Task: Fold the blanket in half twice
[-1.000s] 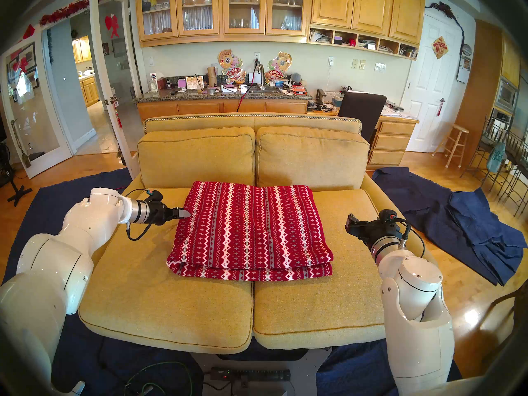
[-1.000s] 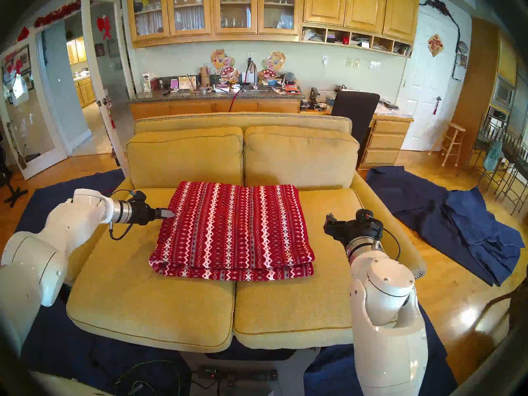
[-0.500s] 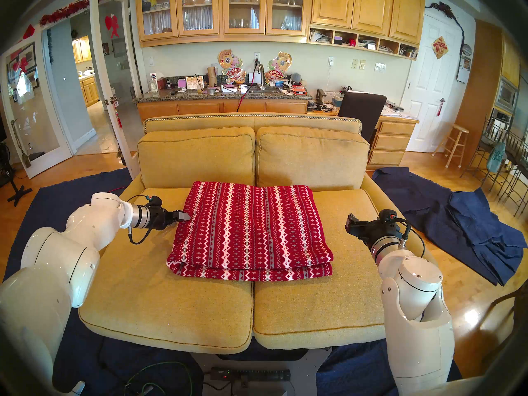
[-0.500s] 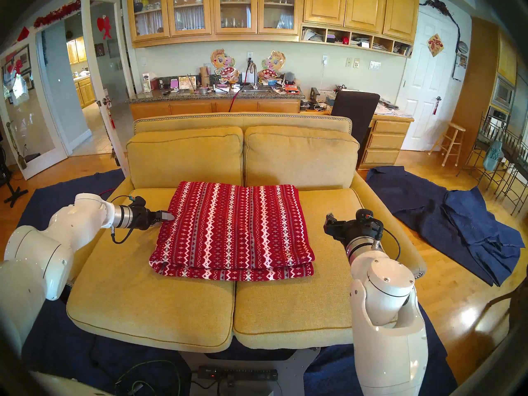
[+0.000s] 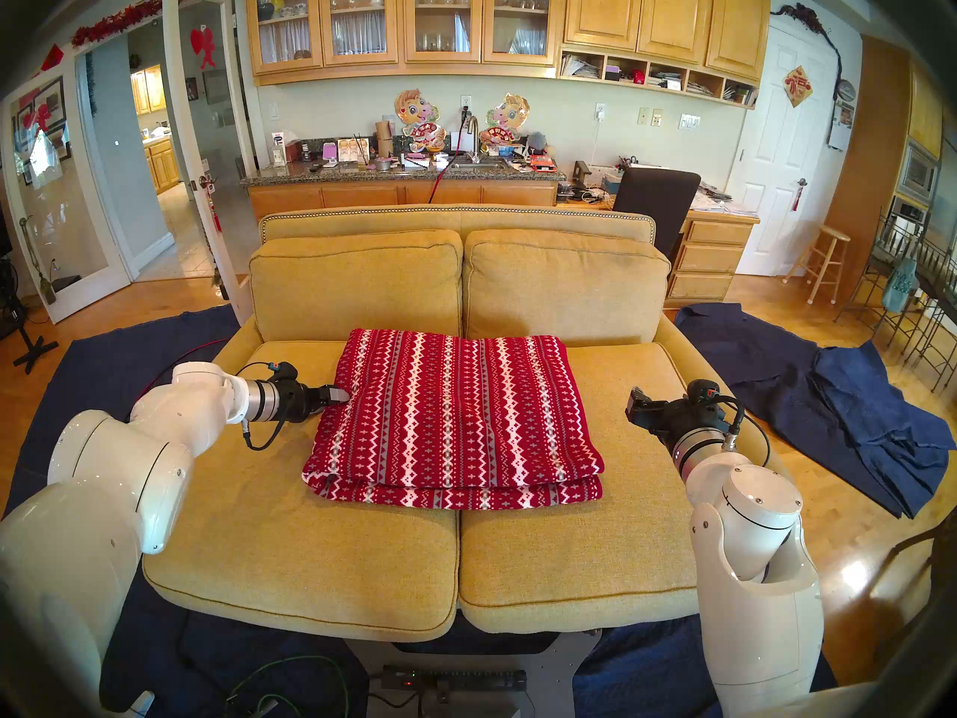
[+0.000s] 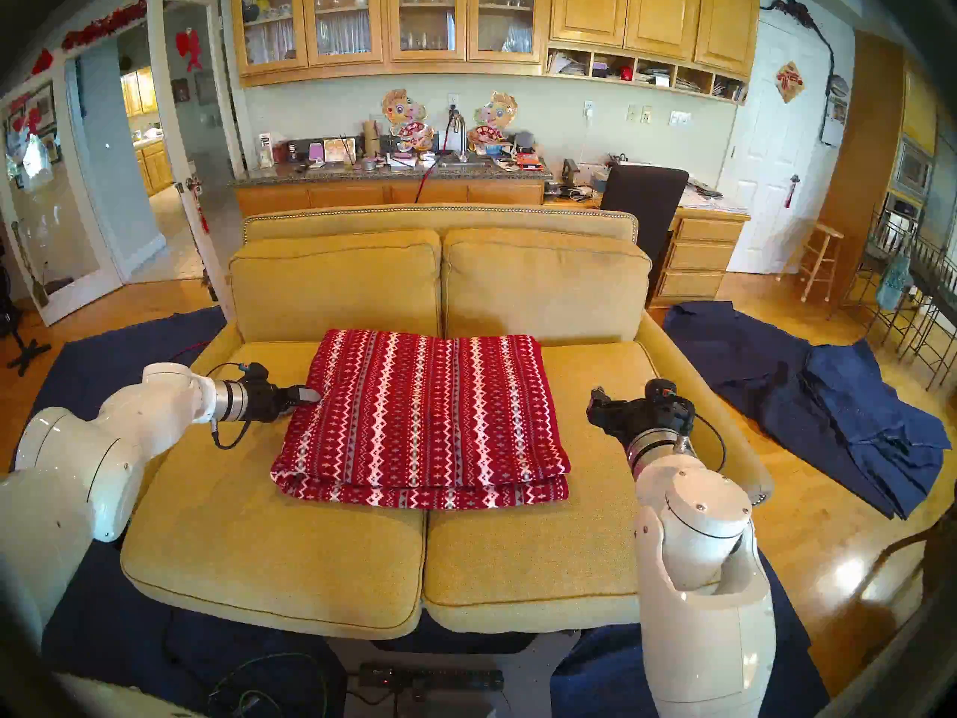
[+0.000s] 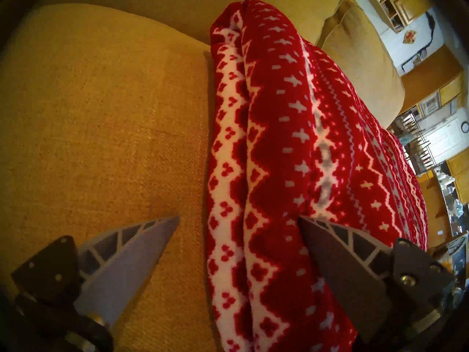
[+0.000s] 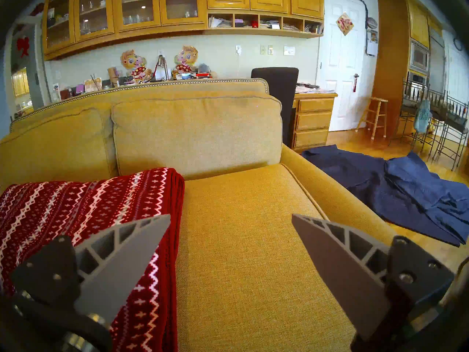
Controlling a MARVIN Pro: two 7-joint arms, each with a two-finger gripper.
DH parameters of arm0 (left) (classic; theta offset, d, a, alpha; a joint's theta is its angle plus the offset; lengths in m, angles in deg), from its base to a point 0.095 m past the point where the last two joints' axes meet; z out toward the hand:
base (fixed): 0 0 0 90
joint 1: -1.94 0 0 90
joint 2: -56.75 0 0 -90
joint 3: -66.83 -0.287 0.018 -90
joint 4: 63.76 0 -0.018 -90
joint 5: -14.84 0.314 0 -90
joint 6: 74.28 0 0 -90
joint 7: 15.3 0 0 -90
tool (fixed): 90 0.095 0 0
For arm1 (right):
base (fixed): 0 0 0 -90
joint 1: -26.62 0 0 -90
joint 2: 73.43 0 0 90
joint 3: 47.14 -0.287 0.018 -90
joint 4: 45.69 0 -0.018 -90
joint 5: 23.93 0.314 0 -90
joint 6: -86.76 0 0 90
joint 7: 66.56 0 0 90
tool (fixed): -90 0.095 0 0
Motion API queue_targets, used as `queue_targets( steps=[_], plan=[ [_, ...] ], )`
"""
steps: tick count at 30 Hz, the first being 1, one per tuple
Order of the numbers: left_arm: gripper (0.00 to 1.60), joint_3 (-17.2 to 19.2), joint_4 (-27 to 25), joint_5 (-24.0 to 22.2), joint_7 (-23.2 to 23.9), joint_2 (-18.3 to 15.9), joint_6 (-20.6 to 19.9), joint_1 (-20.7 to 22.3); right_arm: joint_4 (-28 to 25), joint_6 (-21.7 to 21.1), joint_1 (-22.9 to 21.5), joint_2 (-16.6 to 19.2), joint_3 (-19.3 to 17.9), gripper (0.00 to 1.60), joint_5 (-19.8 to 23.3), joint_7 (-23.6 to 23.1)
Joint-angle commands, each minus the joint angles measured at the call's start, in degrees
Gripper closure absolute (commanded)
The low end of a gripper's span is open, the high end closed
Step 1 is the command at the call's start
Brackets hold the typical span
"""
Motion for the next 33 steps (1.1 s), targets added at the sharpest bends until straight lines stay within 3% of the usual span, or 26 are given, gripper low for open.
queue_targets(
  steps=[1,8,32,33],
  plan=[
    [0.00,1.11,0.01,-1.24,2.26,1.30,0.53,1.00,-1.95,0.44,-0.94,-0.02,0.06,0.00,0.03,-0.01],
    [0.00,1.25,0.05,-1.31,5.45,1.85,0.15,0.46,-1.97,0.44,-0.94,-0.02,0.06,0.00,0.03,-0.01],
    [0.00,-0.46,0.44,-1.25,8.30,3.13,-0.68,0.36,-2.07,0.41,-0.91,-0.05,0.06,0.00,0.03,0.02],
    [1.05,-0.32,0.68,-1.46,7.87,3.18,-0.87,0.47,-2.07,0.41,-0.91,-0.05,0.06,0.00,0.03,0.02]
  ],
)
